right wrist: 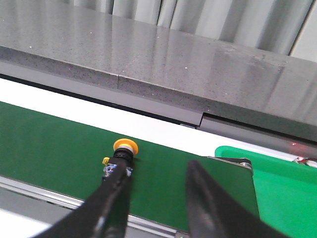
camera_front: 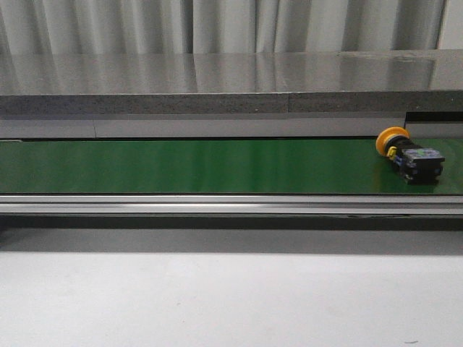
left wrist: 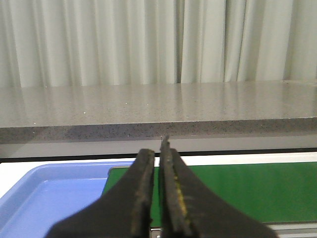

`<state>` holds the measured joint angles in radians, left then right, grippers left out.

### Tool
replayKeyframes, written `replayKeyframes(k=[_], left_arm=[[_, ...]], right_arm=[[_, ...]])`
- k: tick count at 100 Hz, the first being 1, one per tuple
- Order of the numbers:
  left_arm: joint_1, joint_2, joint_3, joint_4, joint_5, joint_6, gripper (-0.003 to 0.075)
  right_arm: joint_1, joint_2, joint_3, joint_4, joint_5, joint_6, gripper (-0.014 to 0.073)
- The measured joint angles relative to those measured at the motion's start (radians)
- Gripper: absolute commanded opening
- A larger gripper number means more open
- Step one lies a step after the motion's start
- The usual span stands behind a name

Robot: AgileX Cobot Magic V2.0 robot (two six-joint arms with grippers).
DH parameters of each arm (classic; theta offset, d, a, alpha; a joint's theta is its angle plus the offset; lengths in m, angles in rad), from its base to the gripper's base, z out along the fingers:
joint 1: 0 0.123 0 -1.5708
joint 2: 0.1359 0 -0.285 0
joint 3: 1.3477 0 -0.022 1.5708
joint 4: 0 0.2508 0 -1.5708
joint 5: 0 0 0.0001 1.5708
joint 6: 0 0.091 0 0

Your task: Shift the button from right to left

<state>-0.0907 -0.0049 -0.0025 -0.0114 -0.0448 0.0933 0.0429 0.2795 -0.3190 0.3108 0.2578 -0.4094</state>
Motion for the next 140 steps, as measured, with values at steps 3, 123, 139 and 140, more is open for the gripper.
replayKeyframes(k=[3,123,139,140], left_arm=[[0.0,0.0,0.0,0.0,0.0,0.0,0.0005],[0.0,0.0,0.0,-0.032,-0.04,0.0,0.0005],[0.0,0.0,-0.055,-0.07,0.06,0.0,0.0005],[0.0,0.003,-0.06,-0.07,0.065,0.0,0.0005]], right_arm=[[0.0,0.0,0.0,0.0,0.0,0.0,0.0004],[0.0,0.0,0.0,0.0,0.0,0.0,-0.0068],[0.0,0.0,0.0,0.0,0.0,0.0,-0.0068],[0.0,0.0,0.0,0.0,0.0,0.0,-0.0068]])
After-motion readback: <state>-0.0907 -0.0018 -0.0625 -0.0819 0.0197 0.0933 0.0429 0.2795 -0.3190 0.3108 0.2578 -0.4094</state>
